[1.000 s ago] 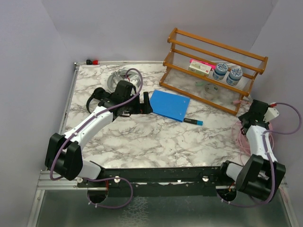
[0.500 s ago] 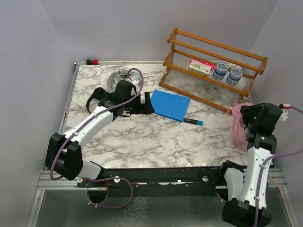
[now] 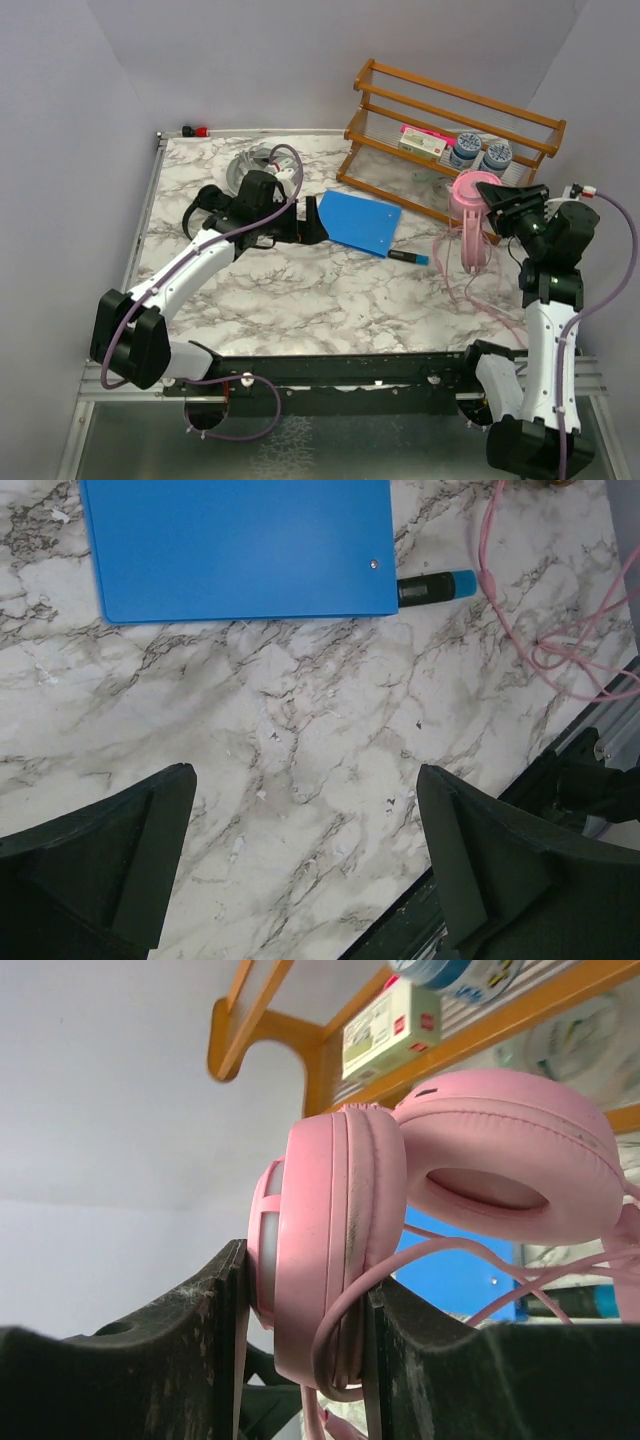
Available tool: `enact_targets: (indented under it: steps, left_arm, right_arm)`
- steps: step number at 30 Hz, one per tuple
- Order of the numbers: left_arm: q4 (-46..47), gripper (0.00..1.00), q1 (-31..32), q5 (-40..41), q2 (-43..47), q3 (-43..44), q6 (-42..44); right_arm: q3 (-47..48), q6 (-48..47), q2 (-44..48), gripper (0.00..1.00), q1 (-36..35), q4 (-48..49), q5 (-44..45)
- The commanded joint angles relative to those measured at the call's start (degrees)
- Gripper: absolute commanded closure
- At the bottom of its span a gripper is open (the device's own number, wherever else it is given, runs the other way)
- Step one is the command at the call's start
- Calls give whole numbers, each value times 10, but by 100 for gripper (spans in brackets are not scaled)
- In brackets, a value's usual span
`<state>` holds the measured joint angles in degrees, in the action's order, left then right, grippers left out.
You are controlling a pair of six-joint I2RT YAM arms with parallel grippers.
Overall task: Wrap the headphones
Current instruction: Pick up the headphones from the corner of the board, then place the headphones at the center of the board.
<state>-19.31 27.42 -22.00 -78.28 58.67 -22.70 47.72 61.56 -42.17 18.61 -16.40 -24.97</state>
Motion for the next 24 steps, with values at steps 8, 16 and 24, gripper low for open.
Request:
enact_targets:
  steps: [8, 16, 24]
  left_arm:
    - [57, 1, -7, 34, 115, -42, 18]
    - [66, 1, -7, 200, 238, -118, -83]
    - [-28, 1, -7, 270, 317, -193, -212]
  right_arm:
    - [132, -41, -173, 62, -351, 195, 139]
    - [180, 12, -309, 61, -579, 145, 477]
    - [184, -22, -416, 59, -700, 89, 704]
